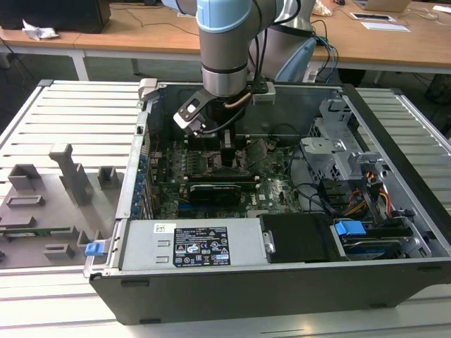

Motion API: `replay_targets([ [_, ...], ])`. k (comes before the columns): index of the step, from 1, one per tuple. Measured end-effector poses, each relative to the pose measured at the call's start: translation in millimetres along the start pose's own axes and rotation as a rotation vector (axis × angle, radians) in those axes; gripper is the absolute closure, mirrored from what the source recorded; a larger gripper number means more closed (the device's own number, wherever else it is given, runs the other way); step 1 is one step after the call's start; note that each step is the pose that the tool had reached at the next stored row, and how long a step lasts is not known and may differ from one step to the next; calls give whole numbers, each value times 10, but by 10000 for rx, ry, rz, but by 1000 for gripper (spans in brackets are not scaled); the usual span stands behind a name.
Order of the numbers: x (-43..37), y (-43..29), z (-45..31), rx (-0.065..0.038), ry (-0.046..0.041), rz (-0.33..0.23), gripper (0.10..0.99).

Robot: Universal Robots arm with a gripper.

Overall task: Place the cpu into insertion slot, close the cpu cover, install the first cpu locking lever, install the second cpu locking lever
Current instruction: 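Place the cpu into insertion slot, then close the cpu cover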

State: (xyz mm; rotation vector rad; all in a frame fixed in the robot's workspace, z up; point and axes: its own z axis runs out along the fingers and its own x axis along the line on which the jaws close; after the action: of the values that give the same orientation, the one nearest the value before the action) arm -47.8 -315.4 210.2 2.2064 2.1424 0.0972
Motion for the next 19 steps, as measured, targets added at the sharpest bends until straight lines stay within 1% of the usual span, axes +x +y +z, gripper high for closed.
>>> replay_targets([
  [2,1,19,-6,72,-1,1,745],
  [3,1,24,-9,97,-1,1,745],
  [4,1,26,-13,111,-2,0,808],
  [5,1,26,-18,114,-3,1,808],
  [6,1,26,-23,114,-2,2,929],
  [7,1,27,-29,114,-2,2,929],
  [8,2,28,-36,114,0,1,980],
  [19,1,31,-75,115,-3,0,980],
])
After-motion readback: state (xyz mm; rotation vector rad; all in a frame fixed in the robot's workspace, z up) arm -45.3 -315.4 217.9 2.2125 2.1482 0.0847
